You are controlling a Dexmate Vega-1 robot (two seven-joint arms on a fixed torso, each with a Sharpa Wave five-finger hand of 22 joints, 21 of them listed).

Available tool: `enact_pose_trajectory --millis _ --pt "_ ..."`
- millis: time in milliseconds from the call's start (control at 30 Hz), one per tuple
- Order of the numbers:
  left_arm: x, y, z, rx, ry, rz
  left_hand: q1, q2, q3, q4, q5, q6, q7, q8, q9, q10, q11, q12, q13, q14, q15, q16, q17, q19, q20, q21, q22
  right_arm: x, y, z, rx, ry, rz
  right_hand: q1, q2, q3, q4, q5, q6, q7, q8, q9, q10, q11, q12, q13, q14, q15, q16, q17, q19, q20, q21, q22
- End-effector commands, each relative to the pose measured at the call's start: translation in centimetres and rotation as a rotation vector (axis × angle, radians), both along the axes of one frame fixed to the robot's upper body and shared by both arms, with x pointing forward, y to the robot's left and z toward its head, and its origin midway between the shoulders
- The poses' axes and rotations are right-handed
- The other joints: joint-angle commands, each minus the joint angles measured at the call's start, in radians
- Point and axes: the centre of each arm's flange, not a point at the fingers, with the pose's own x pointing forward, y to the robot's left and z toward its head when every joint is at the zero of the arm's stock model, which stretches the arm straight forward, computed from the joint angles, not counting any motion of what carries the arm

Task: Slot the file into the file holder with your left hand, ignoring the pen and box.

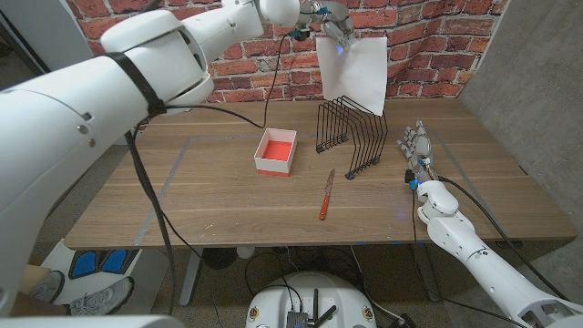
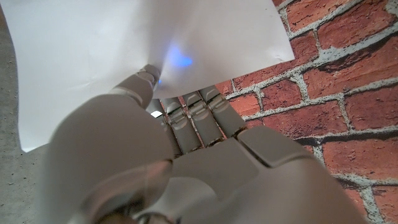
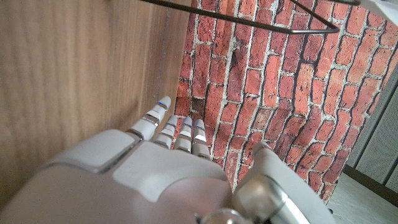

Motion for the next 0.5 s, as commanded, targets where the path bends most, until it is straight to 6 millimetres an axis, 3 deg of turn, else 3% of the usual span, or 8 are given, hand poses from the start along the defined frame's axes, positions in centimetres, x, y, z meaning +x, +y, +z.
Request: enact_pose_trajectory --millis 33,500 --pt "-0.18 -1.01 -1.01 0.021 0.009 -0.036 0.015 0.001 -0.007 0.001 -0.001 0.009 0.001 0.006 0.0 0.048 -0.032 0.008 0.002 0.01 -0.105 0.004 0.005 0.006 -0.1 0.006 0.001 -0.21 -0.24 -0.2 0.002 0.002 -0.003 -0.006 0.049 0.003 0.006 0.009 0.007 -0.002 0.002 0.001 0.012 0.001 0.003 0.004 0.002 -0.002 0.003 0.006 0.008 0.007 0.001 0.003" --pt "-0.28 -1.77 -1.59 0.029 0.017 -0.054 0.023 0.0 -0.017 0.002 -0.001 0.011 0.002 0.005 0.0 0.054 -0.031 0.01 0.003 0.012 -0.105 0.003 0.004 0.005 -0.1 0.007 0.001 -0.45 -0.18 -0.44 0.006 0.003 -0.002 -0.006 0.049 0.003 0.006 0.009 0.007 -0.002 0.002 0.001 0.012 0.001 0.003 0.004 0.002 -0.004 0.003 0.006 0.008 0.008 0.001 0.003"
